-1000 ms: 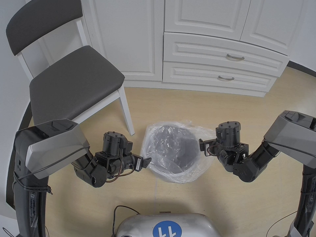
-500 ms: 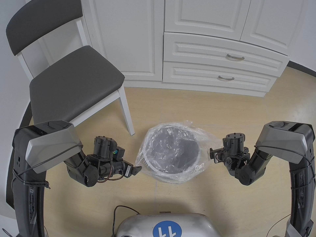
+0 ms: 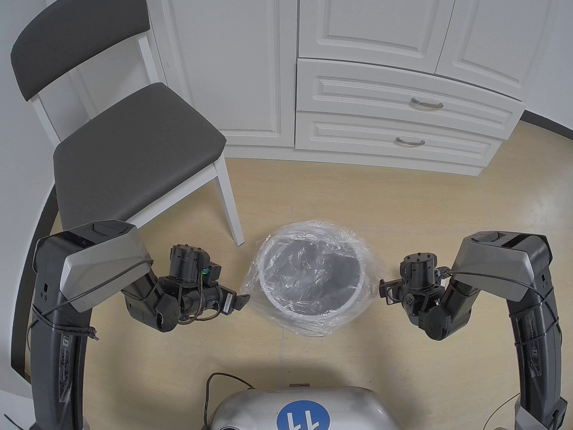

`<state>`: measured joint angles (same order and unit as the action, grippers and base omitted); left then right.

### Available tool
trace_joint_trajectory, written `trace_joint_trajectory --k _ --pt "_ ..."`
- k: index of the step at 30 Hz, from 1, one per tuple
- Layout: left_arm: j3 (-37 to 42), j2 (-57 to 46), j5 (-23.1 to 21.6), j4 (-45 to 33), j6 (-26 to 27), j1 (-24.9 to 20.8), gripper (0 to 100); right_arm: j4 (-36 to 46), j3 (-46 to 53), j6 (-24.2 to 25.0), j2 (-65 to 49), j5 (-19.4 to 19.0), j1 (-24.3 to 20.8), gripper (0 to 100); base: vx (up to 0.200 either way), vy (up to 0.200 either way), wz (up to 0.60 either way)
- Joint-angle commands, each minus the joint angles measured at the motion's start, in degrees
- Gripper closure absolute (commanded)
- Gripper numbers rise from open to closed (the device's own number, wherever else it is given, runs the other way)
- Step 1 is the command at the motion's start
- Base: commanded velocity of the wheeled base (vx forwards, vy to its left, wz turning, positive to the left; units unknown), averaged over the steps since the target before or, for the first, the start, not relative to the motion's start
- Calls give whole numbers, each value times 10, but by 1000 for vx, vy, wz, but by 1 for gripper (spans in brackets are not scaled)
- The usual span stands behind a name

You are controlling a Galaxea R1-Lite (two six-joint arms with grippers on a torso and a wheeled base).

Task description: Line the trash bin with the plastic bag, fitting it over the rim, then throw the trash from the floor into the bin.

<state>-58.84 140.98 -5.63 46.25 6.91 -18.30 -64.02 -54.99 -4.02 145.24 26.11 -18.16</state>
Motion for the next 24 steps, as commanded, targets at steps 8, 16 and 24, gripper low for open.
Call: trace_joint_trajectory --k 8,16,24 --pt "-29 11 30 4 5 23 0 6 63 -4 -41 -16 -21 0 0 0 0" --pt "6 -34 6 5 5 21 0 5 115 -5 -138 -28 -29 0 0 0 0" --pt "73 -135 -90 7 2 21 0 -10 75 24 -120 -37 -42 0 0 0 0"
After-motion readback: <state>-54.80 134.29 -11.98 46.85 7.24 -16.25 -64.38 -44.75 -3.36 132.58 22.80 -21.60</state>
